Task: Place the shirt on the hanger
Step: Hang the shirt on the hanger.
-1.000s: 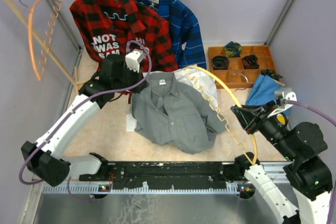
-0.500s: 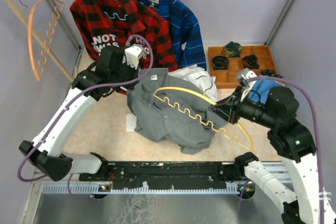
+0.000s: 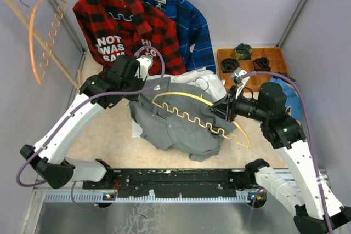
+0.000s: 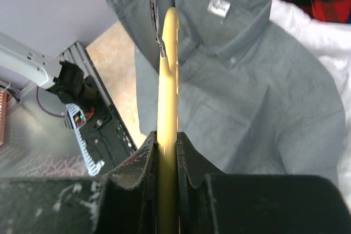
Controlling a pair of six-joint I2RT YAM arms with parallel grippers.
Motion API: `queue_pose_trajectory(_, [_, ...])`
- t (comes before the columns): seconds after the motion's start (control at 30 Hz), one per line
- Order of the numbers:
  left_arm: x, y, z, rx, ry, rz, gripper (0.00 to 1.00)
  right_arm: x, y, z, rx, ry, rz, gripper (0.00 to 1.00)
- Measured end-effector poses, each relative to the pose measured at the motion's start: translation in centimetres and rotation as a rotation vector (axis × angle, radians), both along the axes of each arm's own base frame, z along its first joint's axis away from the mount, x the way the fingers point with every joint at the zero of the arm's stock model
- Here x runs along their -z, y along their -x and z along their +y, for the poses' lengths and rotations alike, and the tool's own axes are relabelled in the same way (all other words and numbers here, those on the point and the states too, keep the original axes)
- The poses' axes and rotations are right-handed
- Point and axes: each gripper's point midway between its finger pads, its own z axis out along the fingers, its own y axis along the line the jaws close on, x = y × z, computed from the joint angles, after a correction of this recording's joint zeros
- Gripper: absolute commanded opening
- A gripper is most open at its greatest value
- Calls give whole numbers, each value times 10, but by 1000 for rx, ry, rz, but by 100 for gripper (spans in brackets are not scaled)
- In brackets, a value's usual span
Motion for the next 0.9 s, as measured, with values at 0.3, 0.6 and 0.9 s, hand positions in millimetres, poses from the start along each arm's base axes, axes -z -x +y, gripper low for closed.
queue_pose_trajectory(0.3, [-22,16,-41,158,-38,-78,0,-9,-24,33,-84,-25,-116,0])
queue_pose_trajectory(0.6, [-73,20,-75,223,-21,-212,0,22,-32,59,-137,-39,-147,0])
queue_pose_trajectory(0.9, [-146,45,-126,335,42,-419,0,-26,-54,57,10,-226,-304,0])
